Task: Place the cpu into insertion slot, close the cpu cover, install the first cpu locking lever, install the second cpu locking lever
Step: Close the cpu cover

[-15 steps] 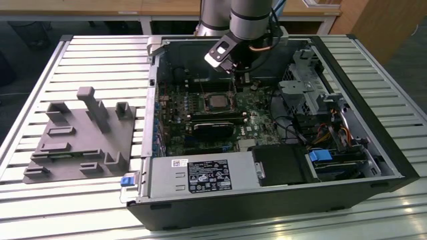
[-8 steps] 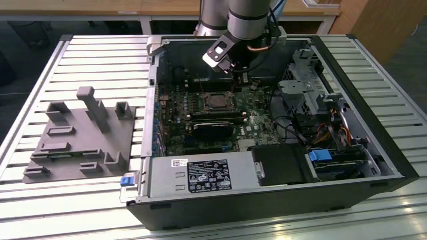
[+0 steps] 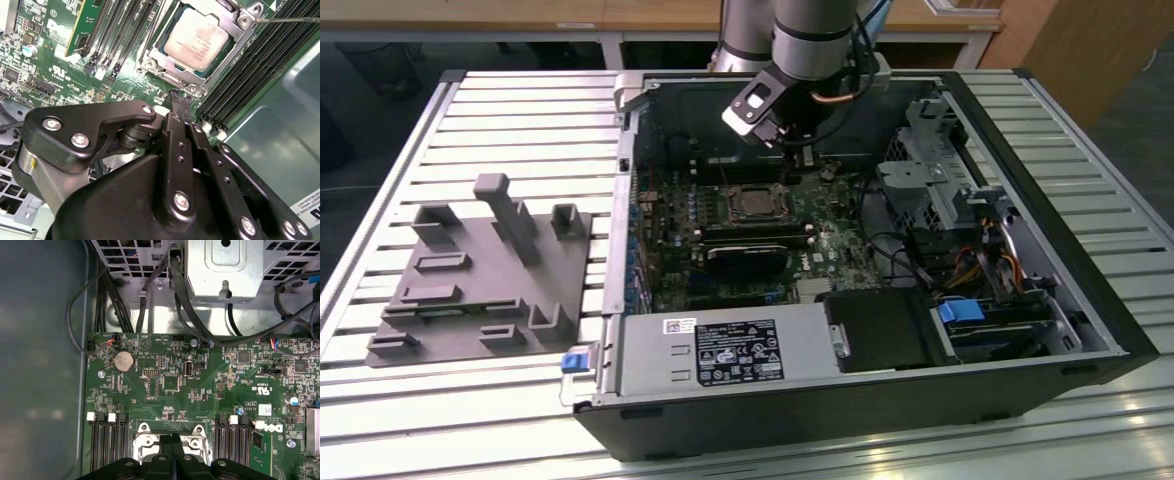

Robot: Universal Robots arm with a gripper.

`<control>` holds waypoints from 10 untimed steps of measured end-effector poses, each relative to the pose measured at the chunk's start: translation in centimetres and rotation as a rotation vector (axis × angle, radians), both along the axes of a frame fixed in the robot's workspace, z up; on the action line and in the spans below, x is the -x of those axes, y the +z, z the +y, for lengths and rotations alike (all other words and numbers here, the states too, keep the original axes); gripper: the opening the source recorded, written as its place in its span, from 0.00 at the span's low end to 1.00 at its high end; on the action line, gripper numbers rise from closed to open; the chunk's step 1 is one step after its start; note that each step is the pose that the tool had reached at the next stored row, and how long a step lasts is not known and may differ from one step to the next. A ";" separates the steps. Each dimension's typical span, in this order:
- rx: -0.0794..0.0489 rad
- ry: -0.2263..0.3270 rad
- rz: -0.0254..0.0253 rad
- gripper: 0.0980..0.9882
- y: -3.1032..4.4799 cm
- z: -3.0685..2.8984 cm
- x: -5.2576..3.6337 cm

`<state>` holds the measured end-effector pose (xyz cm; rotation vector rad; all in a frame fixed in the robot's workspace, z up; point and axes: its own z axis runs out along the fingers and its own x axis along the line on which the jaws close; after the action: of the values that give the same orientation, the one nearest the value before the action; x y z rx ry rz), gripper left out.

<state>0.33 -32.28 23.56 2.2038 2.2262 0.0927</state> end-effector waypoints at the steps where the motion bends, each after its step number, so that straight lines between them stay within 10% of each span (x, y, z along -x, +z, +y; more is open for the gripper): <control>1: 0.000 0.000 0.0000 0.01 0.00 0.00 0.04; 10: 0.000 0.000 0.0000 0.01 -0.01 0.00 0.50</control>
<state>-0.17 -32.28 23.55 2.2040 2.2264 0.0931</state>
